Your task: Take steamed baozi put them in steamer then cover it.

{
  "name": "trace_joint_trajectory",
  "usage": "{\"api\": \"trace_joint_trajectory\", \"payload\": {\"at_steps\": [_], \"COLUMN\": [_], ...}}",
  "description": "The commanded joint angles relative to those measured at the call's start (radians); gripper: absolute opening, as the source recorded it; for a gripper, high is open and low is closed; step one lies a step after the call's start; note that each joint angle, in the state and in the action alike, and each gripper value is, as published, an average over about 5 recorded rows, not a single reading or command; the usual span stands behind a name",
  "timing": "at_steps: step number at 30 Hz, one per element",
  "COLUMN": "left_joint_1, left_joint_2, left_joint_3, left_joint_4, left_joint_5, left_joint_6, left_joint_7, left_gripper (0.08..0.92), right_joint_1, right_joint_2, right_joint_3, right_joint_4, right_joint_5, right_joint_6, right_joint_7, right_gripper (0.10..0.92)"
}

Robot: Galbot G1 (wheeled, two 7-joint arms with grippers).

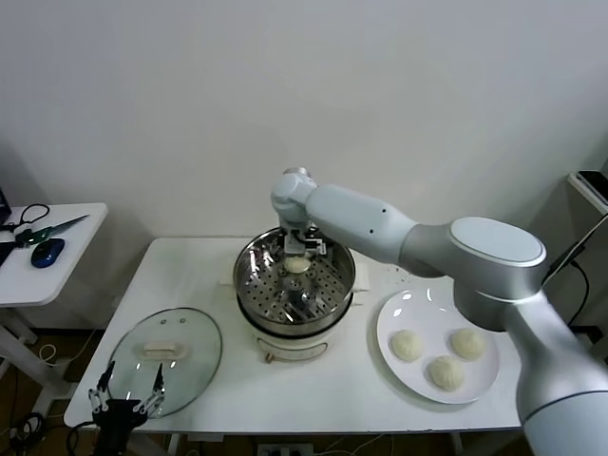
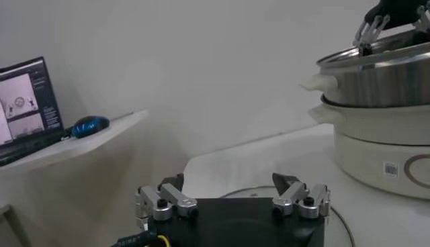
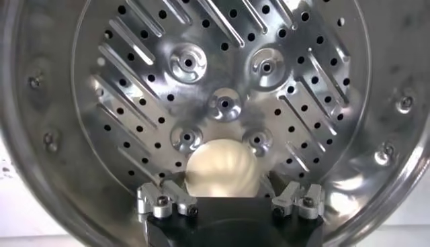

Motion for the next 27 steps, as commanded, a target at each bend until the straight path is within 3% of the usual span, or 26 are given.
{"api": "trace_joint_trajectory", "payload": {"at_steps": [1,9,19,23,27], "left_joint_1": [0.0,-0.001,0.019,0.026,0.023], "left_joint_2": [-0.001,0.004,0.008,0.014,0.013], "left_joint_3": [0.001,0.011,0.007,0.005,0.007], "left_joint_4": [-0.005,-0.021,-0.04,-0.035,-0.035], "left_joint_5": [0.004,0.02,0.009,0.0,-0.006], "left_joint_6": [0.002,0.013,0.008,0.001,-0.001], "left_joint_7": [0.0,0.001,-0.003,-0.007,-0.02], "left_gripper": [0.823,0.823,0.823,0.823,0.823], "right_joint_1": [0.044,0.252,0.326,0.292,0.212], "right_joint_2": [-0.05,-0.251,-0.572,-0.688,-0.776], "right_joint_3": [-0.002,-0.105,-0.234,-0.259,-0.267], "right_joint_4": [0.073,0.213,0.333,0.38,0.409], "right_joint_5": [0.054,0.395,0.949,1.063,1.057], "right_joint_6": [0.003,-0.12,-0.718,-0.86,-0.89], "right_joint_7": [-0.024,-0.022,-0.027,-0.021,-0.022], "right_gripper": [0.823,0.823,0.823,0.823,0.823]}}
